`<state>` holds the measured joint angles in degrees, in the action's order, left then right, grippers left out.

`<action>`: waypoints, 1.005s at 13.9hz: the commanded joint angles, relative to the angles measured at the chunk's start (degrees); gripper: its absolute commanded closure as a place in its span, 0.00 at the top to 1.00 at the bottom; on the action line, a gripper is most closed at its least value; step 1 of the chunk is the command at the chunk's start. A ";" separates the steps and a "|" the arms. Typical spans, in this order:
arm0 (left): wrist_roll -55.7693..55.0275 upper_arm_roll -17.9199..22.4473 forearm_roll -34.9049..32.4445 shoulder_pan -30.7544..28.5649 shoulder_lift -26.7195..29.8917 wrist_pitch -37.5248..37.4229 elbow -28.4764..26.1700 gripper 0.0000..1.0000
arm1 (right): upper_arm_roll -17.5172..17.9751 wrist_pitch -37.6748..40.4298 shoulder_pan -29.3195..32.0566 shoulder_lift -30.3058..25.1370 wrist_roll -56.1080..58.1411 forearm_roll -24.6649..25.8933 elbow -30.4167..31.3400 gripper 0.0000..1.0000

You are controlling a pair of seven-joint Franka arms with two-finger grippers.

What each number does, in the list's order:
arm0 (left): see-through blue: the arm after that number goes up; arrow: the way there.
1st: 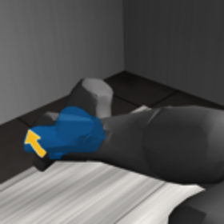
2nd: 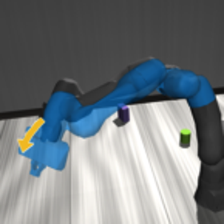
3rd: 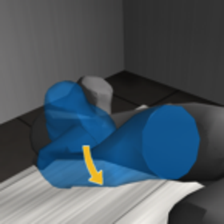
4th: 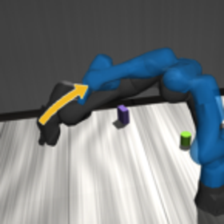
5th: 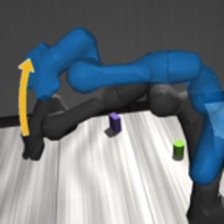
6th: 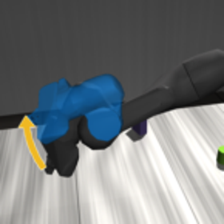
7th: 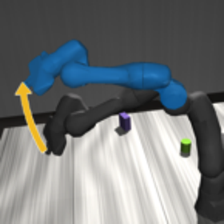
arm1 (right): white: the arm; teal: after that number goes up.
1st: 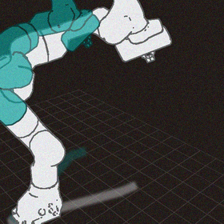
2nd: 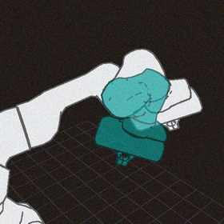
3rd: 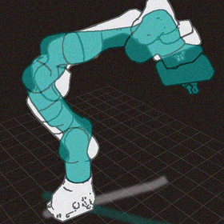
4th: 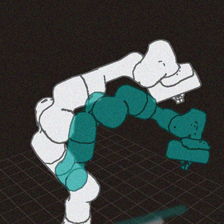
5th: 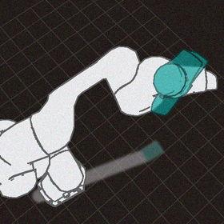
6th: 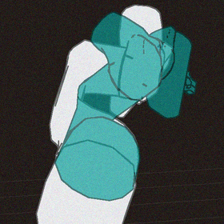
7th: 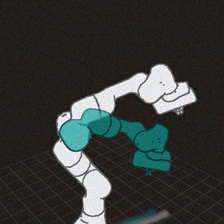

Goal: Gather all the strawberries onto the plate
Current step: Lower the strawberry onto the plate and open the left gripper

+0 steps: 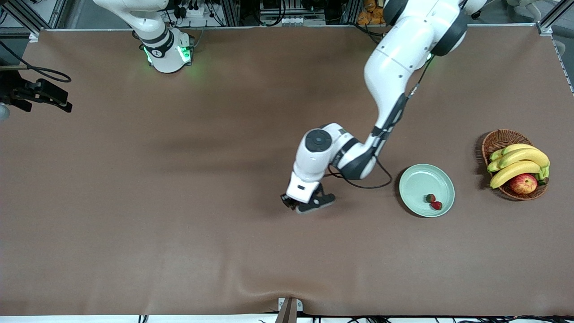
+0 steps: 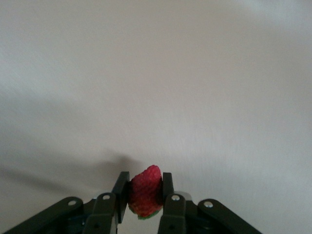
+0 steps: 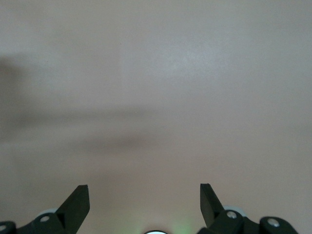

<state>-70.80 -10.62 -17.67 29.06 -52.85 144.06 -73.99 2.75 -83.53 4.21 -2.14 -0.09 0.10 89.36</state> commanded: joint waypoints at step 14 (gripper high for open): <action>34.85 -19.44 -1.14 -46.55 21.92 -14.25 -33.32 0.40 | 1.29 0.83 -0.52 -0.58 0.09 -1.60 -0.94 1.00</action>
<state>-35.44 -29.36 -17.67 -17.68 -32.01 129.15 -105.53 4.27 -83.60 3.65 -2.15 -0.06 -0.79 89.03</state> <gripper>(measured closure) 0.678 0.000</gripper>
